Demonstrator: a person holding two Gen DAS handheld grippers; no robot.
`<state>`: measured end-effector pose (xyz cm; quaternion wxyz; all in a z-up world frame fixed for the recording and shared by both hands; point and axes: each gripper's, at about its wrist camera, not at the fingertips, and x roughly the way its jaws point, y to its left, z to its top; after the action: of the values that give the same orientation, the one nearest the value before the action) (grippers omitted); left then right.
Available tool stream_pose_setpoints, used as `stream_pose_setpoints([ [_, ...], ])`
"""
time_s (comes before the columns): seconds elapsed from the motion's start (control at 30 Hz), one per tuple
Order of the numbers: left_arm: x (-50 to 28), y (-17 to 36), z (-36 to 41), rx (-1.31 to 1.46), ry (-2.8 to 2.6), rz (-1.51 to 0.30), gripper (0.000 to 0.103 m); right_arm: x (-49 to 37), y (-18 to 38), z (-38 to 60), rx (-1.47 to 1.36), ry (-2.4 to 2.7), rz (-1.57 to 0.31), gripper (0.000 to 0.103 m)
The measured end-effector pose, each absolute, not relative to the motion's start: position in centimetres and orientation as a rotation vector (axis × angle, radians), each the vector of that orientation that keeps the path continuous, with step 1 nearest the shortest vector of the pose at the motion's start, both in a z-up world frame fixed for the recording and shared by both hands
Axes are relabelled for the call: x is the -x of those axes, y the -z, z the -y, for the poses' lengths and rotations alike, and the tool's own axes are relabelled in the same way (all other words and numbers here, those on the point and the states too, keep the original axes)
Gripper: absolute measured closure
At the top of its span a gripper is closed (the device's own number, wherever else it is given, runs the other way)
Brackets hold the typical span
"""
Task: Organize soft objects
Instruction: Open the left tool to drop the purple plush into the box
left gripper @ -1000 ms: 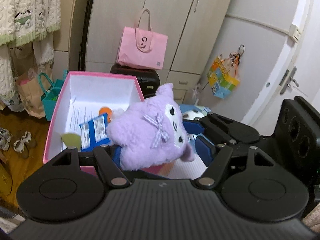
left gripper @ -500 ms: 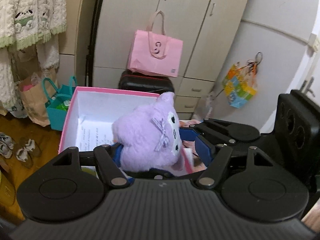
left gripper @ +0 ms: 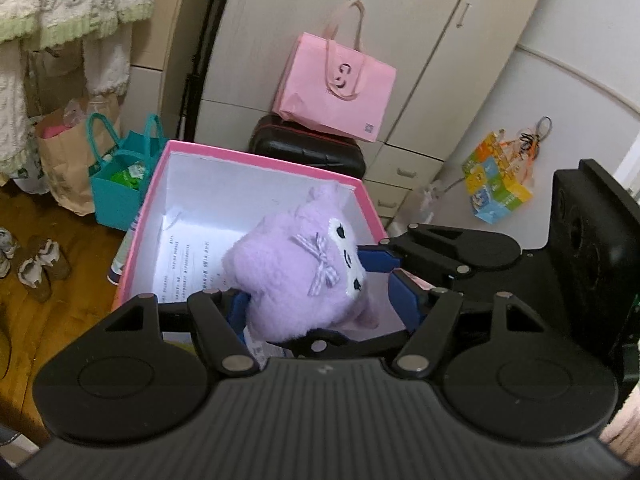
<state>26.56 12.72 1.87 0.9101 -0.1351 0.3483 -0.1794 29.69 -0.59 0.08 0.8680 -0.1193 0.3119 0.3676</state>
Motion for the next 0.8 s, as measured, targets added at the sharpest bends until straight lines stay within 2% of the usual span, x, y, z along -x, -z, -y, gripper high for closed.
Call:
stream_pose_setpoints([
  [0.4,-28.7,0.0,-14.4,0.351,0.304,-0.771,0.033,-31.8,0.3,-0.1,0.283,-0.777,-0.689,0.028],
  [0.8,-25.3,-1.3,-14.7,0.319,0.302,-0.701,0.028,-30.0,-0.3,0.0,0.313,-0.782,-0.679,0.026],
])
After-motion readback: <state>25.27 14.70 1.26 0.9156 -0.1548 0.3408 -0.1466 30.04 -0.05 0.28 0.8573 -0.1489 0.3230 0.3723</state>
